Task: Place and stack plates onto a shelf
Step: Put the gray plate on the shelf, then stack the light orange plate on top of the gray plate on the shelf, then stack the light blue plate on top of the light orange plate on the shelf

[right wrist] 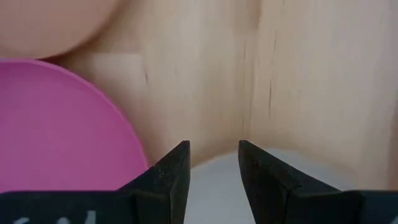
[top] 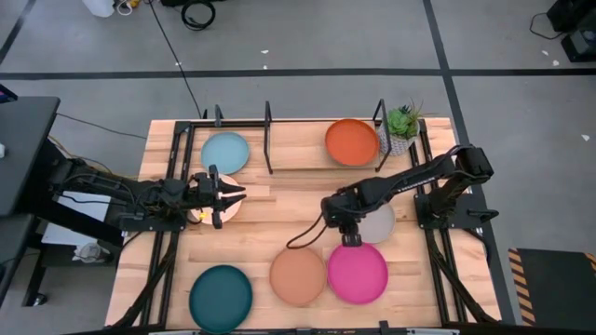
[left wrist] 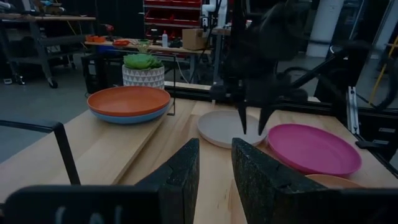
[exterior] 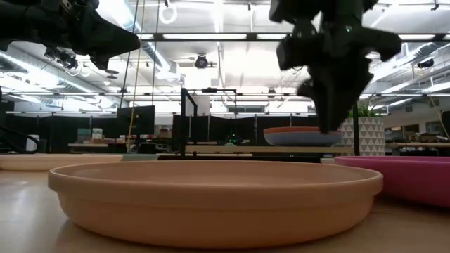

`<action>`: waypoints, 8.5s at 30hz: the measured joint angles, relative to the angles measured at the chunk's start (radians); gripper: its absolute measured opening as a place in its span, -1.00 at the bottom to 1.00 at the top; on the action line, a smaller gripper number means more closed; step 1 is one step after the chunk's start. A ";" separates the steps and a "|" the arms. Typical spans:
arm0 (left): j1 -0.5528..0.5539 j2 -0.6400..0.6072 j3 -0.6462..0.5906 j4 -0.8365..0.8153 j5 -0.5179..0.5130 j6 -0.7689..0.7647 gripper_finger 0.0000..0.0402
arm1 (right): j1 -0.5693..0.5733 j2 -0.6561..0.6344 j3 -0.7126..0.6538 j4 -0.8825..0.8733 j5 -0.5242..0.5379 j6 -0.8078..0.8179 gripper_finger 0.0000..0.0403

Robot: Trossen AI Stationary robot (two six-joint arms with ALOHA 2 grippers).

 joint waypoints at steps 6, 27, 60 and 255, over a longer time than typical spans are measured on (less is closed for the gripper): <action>0.000 0.000 0.000 0.000 0.000 -0.004 -0.50 | -0.018 0.000 -0.048 0.000 -0.003 0.132 -0.29; 0.000 0.000 0.000 0.000 0.000 0.000 -0.50 | -0.017 0.000 -0.144 0.132 0.011 0.295 -0.28; 0.000 0.000 0.000 -0.001 0.000 -0.001 -0.50 | -0.067 0.000 -0.196 0.140 -0.011 0.199 -0.83; 0.192 1.065 0.889 -1.106 0.422 0.149 -0.24 | -0.030 -0.397 -0.345 0.444 0.400 -0.186 -0.43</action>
